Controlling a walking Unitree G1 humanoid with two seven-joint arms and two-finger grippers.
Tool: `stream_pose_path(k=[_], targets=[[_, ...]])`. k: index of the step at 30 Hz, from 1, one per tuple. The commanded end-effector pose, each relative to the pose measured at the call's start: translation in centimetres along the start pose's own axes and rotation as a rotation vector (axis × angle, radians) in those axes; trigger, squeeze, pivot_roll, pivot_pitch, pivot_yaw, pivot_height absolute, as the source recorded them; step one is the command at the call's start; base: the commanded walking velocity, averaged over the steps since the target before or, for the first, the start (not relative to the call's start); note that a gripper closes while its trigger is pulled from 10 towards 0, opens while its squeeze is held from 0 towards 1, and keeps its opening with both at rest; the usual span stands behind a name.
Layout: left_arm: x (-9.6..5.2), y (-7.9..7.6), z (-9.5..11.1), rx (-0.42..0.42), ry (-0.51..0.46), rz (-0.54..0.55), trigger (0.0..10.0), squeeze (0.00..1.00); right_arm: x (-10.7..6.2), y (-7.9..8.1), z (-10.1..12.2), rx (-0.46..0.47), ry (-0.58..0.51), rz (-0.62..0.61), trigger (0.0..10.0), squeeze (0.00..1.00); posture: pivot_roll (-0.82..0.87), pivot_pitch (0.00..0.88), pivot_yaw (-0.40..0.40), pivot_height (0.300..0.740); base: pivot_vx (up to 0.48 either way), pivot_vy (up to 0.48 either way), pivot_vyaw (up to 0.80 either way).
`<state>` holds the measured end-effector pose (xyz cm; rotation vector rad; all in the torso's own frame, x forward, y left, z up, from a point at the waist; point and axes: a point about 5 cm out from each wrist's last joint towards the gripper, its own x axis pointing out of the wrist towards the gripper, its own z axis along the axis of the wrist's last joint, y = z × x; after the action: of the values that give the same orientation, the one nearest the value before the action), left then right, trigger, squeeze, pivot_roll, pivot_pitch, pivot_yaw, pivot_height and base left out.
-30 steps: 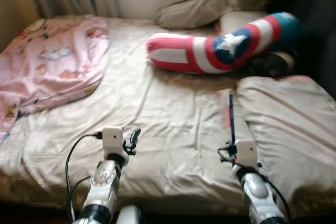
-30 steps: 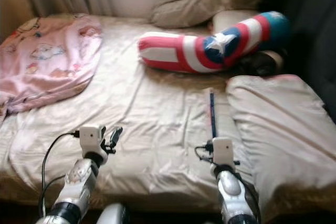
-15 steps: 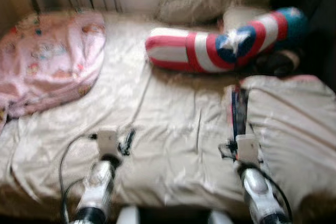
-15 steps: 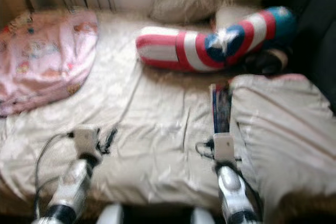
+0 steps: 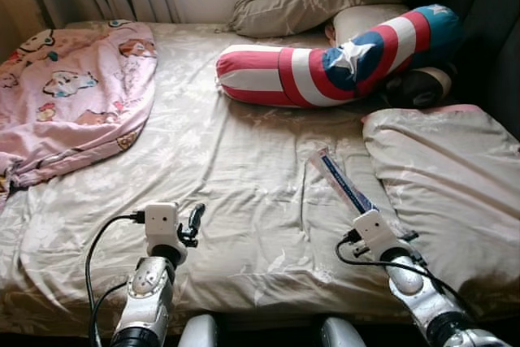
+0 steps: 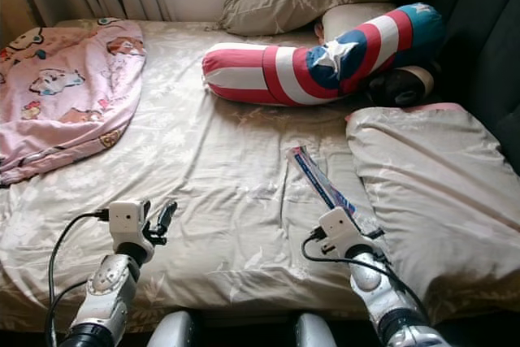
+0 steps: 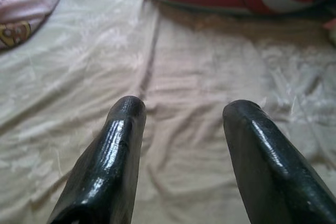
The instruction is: Clean up the room
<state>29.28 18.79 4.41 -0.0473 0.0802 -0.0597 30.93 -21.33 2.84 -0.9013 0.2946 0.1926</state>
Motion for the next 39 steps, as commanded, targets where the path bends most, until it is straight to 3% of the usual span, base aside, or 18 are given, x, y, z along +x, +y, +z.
stream_pose_path(k=[1, 2, 8, 12, 14, 17, 21, 28, 33, 39], targets=[[-0.4, 0.4, -0.2, 0.015, 0.013, -0.001, 10.0, 0.00, 0.5, -0.7, 1.5, -0.111, -0.093, 0.008, 10.0, 0.00, 0.10, 0.133, -0.014, 0.626, 0.000, 0.000, 0.00], [-0.7, 0.6, -0.2, 0.020, 0.013, 0.000, 10.0, 0.00, 0.6, -0.7, 1.8, -0.185, -0.124, 0.026, 10.0, 0.00, 0.10, 0.141, -0.013, 0.626, 0.000, 0.000, 0.00], [-1.8, 0.9, -0.6, 0.029, 0.024, 0.004, 10.0, 0.00, 0.9, -0.6, 2.8, -0.300, -0.179, 0.078, 10.0, 0.00, 0.13, 0.167, -0.006, 0.626, 0.000, 0.000, 0.00], [-2.9, 1.1, -0.9, 0.037, 0.035, 0.005, 10.0, 0.00, 1.2, -0.3, 3.5, -0.448, -0.202, 0.092, 10.0, 0.00, 0.15, 0.193, 0.003, 0.626, 0.000, 0.000, 0.00], [-3.1, 1.1, -0.9, 0.039, 0.037, 0.005, 10.0, 0.00, 1.3, -0.3, 3.5, -0.465, -0.204, 0.094, 10.0, 0.00, 0.15, 0.193, 0.003, 0.626, 0.000, 0.000, 0.00], [-3.9, 1.7, -1.1, 0.045, 0.053, 0.020, 10.0, 0.00, 1.8, -1.5, 4.4, -0.436, -0.215, 0.036, 10.0, 0.00, 0.15, 0.214, 0.008, 0.626, 0.000, 0.000, 0.00], [-4.5, 1.8, -1.2, 0.047, 0.064, 0.020, 10.0, 0.00, 2.0, -2.2, 5.2, -0.546, -0.260, -0.014, 10.0, 0.00, 0.15, 0.228, 0.008, 0.626, 0.000, 0.000, 0.00], [-5.6, 2.0, -1.2, 0.045, 0.086, 0.041, 10.0, 0.00, 0.9, 1.5, 3.8, -0.637, -0.290, 0.164, 10.0, 0.00, 0.18, 0.273, 0.002, 0.626, 0.000, 0.000, 0.00], [-6.6, 2.3, -1.2, 0.052, 0.105, 0.045, 10.0, 0.00, -0.3, 3.9, 1.3, -0.591, -0.180, 0.292, 10.0, 0.00, 0.19, 0.298, 0.009, 0.626, 0.000, 0.000, 0.00], [-7.1, 2.3, -1.3, 0.055, 0.120, 0.043, 10.0, 0.00, -1.1, 5.1, 0.1, -0.571, -0.140, 0.337, 10.0, 0.00, 0.20, 0.317, 0.016, 0.626, 0.000, 0.000, 0.00]])
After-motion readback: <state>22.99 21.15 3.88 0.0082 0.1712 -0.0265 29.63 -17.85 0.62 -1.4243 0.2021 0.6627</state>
